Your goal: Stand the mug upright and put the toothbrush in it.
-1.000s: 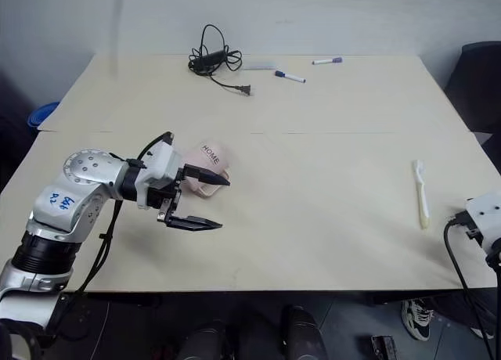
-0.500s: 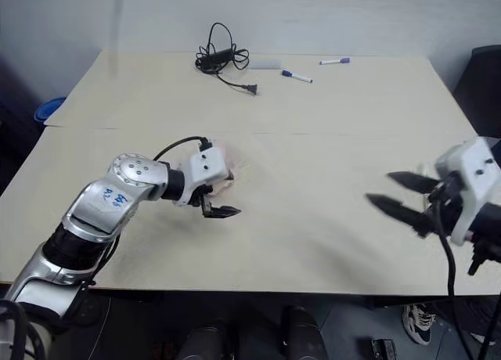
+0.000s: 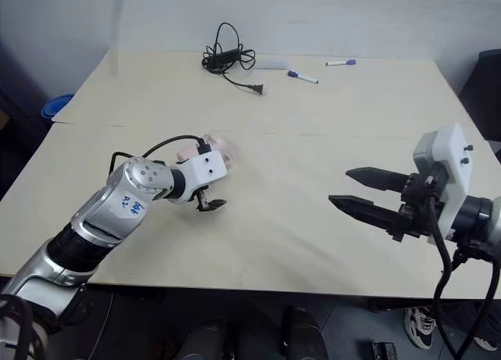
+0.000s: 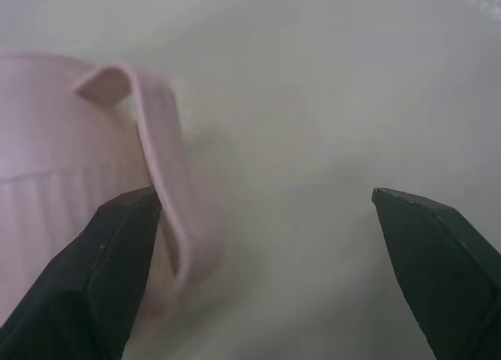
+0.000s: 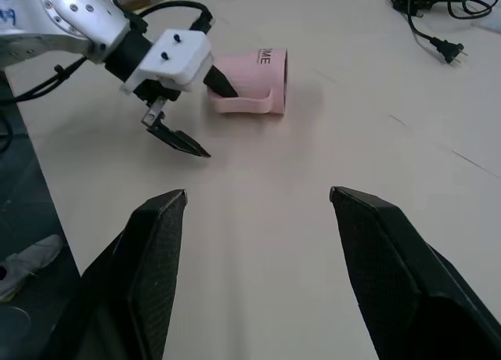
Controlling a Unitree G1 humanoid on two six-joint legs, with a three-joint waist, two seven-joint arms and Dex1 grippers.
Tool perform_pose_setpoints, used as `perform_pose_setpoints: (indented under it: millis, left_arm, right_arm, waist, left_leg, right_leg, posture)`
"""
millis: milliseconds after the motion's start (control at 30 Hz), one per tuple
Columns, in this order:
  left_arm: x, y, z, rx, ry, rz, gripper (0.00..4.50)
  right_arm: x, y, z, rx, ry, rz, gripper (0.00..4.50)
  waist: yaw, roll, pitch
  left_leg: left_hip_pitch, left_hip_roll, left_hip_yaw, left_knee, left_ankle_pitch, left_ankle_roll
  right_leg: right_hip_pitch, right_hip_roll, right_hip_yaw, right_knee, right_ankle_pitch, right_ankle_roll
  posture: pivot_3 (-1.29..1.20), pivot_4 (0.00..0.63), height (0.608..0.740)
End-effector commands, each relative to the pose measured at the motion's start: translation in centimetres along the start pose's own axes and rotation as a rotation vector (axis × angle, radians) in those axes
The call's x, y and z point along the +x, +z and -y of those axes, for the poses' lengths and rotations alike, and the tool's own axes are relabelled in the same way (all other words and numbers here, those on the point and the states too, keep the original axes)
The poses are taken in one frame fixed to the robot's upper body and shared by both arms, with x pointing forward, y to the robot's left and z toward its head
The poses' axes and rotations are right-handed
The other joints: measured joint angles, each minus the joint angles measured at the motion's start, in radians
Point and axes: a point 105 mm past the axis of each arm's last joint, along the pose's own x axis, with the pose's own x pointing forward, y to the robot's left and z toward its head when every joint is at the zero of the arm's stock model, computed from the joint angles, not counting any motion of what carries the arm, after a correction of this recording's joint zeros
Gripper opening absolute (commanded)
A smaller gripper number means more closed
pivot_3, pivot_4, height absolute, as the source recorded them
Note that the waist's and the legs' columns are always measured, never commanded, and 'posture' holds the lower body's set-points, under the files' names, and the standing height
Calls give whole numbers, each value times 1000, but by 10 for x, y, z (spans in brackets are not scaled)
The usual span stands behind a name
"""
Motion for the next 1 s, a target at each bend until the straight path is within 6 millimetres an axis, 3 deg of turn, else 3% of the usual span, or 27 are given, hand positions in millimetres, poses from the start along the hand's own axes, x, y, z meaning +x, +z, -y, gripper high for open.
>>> perform_pose_setpoints:
  millis: [33, 167, 267, 700, 767, 867, 933, 1000]
  left_arm:
    - [-3, 4, -15, -7, 59, 18, 4500]
    - [3, 1, -21, -54, 70, 22, 4500]
    - [4, 2, -24, -67, 64, 39, 3938]
    - [1, 8, -30, -84, 73, 88, 39]
    - [0, 18, -30, -104, 65, 146, 11]
    - [-3, 44, -28, -220, 22, 293, 0]
    - [-13, 79, -30, -299, -17, 526, 0]
    - [-24, 103, -31, -330, -39, 716, 0]
  right_arm:
    - [4, 11, -11, -38, 55, 28, 3036]
    - [8, 7, -13, -43, 61, 12, 3036]
    - [8, 5, -15, -42, 68, 14, 3063]
    - [5, 1, -19, -56, 63, 6, 3063]
    - [3, -2, -14, -13, 45, 1, 3223]
    - [-1, -2, -11, 25, 36, 3, 3926]
    - [-5, -3, -2, -16, -33, -8, 4450]
    - [-8, -3, 7, -35, -98, -10, 4450]
  waist:
    - [-1, 0, 0]
    - [0, 0, 0]
    - [0, 0, 0]
    - [0, -1, 0]
    - [0, -1, 0]
    - [5, -1, 0]
    - [6, -1, 1]
    - [5, -2, 1]
  left_leg:
    - [0, 0, 0, 0, 0, 0]
    - [0, 0, 0, 0, 0, 0]
    - [0, -1, 0, 0, 0, 0]
    - [-1, -1, -1, 0, 0, 1]
    - [-1, -1, -1, 0, 0, 1]
    - [-2, -2, -1, 0, 1, 1]
    - [-4, -2, -2, 1, 1, 3]
    - [-5, -3, -2, 3, 1, 3]
  right_leg:
    - [0, 0, 0, 0, 0, 0]
    - [0, -1, 0, 0, 0, 0]
    - [0, -2, -1, 0, 0, 0]
    - [0, -2, -2, 1, 1, 1]
    - [0, -2, -2, 0, 1, 1]
    - [0, -3, -2, 1, 1, 2]
    - [0, -4, -3, 1, 2, 4]
    - [0, -4, -3, 1, 3, 5]
  posture:
    - [0, 150, 740]
    - [0, 150, 740]
    - [0, 150, 740]
    - [0, 150, 740]
    - [0, 150, 740]
    - [0, 150, 740]
    - [0, 150, 740]
    - [0, 150, 740]
